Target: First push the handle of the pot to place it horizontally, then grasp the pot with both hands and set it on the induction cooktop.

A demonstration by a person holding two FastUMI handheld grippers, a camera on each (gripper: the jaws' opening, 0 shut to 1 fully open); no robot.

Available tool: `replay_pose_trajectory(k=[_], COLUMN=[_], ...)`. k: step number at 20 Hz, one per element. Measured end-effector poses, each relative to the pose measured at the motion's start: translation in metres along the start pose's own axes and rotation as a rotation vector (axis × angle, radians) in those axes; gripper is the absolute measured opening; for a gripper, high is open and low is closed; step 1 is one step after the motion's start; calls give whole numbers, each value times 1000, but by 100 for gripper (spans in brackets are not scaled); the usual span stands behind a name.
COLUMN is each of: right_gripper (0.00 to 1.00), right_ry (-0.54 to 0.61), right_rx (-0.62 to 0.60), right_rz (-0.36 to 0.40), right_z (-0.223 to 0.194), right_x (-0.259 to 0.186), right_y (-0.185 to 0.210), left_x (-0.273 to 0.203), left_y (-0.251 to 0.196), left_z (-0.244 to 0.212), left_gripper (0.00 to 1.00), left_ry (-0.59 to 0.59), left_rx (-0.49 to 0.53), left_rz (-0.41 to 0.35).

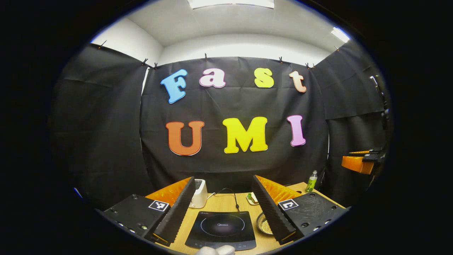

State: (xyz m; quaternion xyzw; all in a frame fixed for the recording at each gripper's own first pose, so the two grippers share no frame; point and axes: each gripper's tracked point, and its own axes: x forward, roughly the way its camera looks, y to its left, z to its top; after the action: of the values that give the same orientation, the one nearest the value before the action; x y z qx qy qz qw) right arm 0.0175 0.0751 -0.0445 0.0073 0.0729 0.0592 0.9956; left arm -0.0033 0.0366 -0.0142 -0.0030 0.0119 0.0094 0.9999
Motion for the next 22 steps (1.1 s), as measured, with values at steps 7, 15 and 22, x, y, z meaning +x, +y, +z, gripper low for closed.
replay_pose_trajectory(k=[7,15,22], right_gripper=[1,4,4], right_ry=[194,378,581], right_rx=[44,2,-45], right_rz=[99,173,232], right_z=[-71,-168,-274], right_x=[14,26,34], right_y=[26,61,86], left_x=[-6,-17,-21], left_y=[8,23,26], left_z=[-13,-25,-26], left_gripper=[96,96,96], left_ry=[25,51,56], left_rx=[-1,-1,-16], left_rz=[18,59,82])
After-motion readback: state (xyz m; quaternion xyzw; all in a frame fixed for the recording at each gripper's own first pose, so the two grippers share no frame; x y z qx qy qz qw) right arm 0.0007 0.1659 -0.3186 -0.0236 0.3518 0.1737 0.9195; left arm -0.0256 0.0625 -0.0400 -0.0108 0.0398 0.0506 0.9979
